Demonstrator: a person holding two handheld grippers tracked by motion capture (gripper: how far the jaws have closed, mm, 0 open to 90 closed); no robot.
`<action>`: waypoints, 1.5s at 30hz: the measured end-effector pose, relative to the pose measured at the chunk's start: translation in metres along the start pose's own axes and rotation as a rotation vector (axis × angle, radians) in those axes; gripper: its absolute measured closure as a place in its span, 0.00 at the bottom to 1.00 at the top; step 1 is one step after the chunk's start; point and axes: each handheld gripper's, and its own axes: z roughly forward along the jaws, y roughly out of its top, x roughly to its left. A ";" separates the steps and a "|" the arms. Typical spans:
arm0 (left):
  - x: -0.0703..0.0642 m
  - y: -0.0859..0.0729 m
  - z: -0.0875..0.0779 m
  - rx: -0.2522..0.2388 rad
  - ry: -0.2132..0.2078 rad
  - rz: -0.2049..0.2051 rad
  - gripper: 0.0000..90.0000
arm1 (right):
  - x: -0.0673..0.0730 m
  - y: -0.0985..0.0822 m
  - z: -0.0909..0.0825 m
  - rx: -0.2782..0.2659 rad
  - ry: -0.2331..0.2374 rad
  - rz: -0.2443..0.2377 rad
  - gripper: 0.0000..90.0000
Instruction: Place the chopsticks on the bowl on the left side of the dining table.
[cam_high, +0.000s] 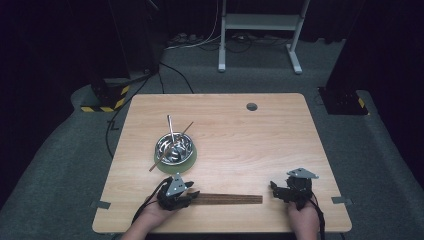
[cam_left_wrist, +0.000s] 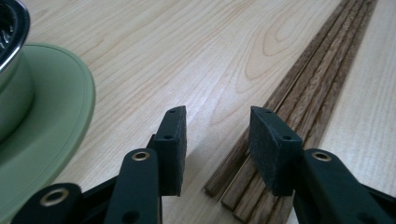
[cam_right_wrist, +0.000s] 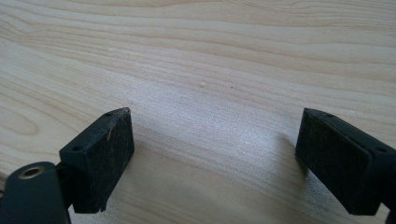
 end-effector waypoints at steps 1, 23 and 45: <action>0.000 0.000 0.000 -0.004 0.015 -0.005 0.63 | 0.000 0.000 0.000 0.000 0.001 0.000 0.12; 0.005 -0.001 0.002 0.026 0.002 -0.022 0.78 | 0.000 0.000 0.000 -0.002 -0.001 -0.004 0.12; 0.006 -0.002 0.001 0.033 -0.014 -0.008 0.91 | 0.000 0.000 0.000 -0.002 0.000 -0.002 0.12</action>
